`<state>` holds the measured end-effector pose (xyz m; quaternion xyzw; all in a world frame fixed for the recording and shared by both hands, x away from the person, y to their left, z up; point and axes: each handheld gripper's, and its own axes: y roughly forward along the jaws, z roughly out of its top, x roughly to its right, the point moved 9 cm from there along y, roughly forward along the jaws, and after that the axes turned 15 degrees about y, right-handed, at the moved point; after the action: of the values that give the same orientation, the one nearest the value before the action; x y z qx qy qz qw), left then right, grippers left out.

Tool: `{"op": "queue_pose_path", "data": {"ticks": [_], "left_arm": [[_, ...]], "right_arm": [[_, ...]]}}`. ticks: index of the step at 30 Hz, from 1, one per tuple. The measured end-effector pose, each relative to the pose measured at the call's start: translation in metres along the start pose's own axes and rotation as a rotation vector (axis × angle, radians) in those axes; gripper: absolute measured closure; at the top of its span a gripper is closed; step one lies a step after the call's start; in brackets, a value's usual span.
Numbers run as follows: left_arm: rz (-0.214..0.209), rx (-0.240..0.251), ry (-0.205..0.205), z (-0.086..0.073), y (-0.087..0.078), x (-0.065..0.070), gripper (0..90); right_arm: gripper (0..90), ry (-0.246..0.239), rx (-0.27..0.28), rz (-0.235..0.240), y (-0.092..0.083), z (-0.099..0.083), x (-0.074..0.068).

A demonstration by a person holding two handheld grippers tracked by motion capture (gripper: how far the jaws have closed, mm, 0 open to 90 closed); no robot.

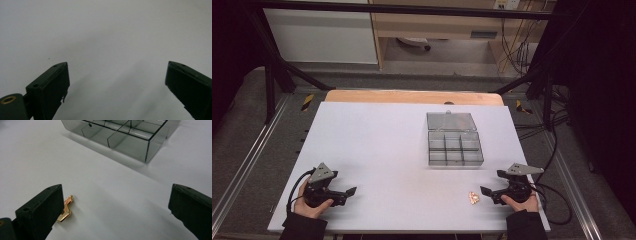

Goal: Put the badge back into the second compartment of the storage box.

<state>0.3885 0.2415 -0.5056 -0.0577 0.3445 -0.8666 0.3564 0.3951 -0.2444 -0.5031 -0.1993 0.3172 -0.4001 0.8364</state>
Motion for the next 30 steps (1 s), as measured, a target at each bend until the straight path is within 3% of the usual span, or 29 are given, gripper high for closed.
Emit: {"op": "queue_pose_path", "data": {"ticks": [30], "left_arm": [[0.011,0.000,-0.012,-0.002,-0.003,-0.001,6.2]], "right_arm": [[1.3,-0.004,-0.038,-0.004,0.008,-0.004,-0.014]]}}
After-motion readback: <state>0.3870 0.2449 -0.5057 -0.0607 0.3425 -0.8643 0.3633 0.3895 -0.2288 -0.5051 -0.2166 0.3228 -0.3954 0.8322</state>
